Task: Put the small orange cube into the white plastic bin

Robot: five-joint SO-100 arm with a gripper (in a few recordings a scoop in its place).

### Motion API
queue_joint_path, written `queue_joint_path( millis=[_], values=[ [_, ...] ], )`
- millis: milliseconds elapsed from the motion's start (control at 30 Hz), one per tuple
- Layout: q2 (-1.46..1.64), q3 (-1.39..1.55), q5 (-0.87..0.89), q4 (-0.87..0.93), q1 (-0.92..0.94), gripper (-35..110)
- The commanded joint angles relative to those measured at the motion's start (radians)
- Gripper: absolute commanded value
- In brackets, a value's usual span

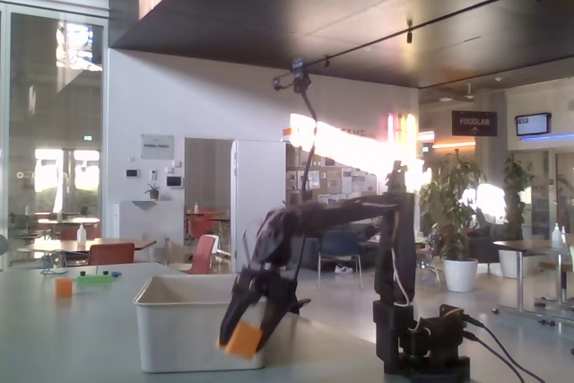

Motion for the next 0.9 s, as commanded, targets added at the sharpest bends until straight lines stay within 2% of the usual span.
queue_joint_path(
  millis=[0,233,367,533,767,867],
  values=[
    [0.189,-0.028,-0.005,0.072,0.012,18],
    [0.517,-0.14,-0.087,0.209,0.126,18],
    [0.575,-0.225,-0.202,0.238,0.301,18],
    [0.492,-0.233,-0.334,0.213,0.532,18],
    [0.207,-0.249,-0.336,-0.005,0.554,19],
    [0.193,-0.249,-0.347,-0.046,0.554,28]
  ],
)
